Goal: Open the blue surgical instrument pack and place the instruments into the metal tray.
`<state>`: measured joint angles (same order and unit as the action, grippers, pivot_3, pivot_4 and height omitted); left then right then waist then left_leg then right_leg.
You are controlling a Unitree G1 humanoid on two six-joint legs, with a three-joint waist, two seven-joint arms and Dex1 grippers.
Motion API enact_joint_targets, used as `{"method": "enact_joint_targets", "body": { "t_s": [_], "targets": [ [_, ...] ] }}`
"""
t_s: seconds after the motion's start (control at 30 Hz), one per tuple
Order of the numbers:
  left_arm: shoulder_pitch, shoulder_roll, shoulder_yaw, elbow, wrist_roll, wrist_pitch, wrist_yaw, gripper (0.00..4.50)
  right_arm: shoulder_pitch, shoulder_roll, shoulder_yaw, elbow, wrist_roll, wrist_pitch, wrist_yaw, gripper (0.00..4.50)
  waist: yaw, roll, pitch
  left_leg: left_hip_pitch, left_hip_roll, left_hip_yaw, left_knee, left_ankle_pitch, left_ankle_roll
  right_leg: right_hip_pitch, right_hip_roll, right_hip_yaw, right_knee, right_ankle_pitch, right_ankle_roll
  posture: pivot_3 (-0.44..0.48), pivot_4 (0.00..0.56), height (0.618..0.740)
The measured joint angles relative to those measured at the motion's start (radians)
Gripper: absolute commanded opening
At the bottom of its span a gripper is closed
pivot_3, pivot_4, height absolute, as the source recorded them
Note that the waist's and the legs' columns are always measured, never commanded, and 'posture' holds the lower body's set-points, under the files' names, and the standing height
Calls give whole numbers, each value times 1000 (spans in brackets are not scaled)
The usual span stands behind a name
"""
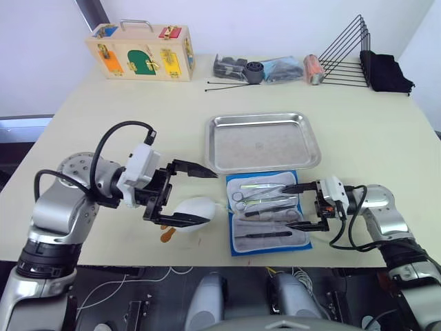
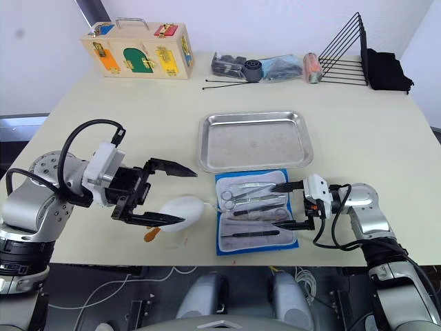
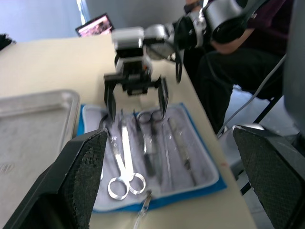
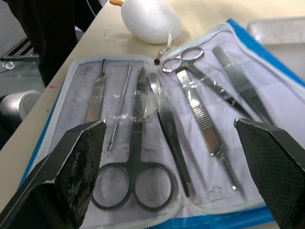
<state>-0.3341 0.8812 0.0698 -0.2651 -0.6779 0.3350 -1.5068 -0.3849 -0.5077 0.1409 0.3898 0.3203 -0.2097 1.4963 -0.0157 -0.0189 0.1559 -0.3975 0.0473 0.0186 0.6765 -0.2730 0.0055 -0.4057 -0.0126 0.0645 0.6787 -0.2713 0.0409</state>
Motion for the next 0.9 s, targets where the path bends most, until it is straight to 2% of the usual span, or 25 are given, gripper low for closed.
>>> {"method": "enact_joint_targets", "body": {
  "t_s": [0.5,0.7,0.9],
  "targets": [
    [16,19,0,-30,-28,54,9,4425,-35,26,23,90,-55,-30,-37,4500,-1,0,0,1,0,0,0,0,0,0,0,0,0,0,0,0,150,740],
    [23,12,-9,1,29,18,10,4425,-36,21,40,94,-66,-34,-50,4500,-1,0,0,2,0,0,0,0,0,1,1,1,0,0,0,0,150,740],
    [-14,-48,-72,88,113,-38,34,4425,-42,19,52,95,-73,-24,-58,4500,-1,-2,-2,4,0,0,0,0,0,3,1,1,0,0,0,0,150,740]
  ]
}}
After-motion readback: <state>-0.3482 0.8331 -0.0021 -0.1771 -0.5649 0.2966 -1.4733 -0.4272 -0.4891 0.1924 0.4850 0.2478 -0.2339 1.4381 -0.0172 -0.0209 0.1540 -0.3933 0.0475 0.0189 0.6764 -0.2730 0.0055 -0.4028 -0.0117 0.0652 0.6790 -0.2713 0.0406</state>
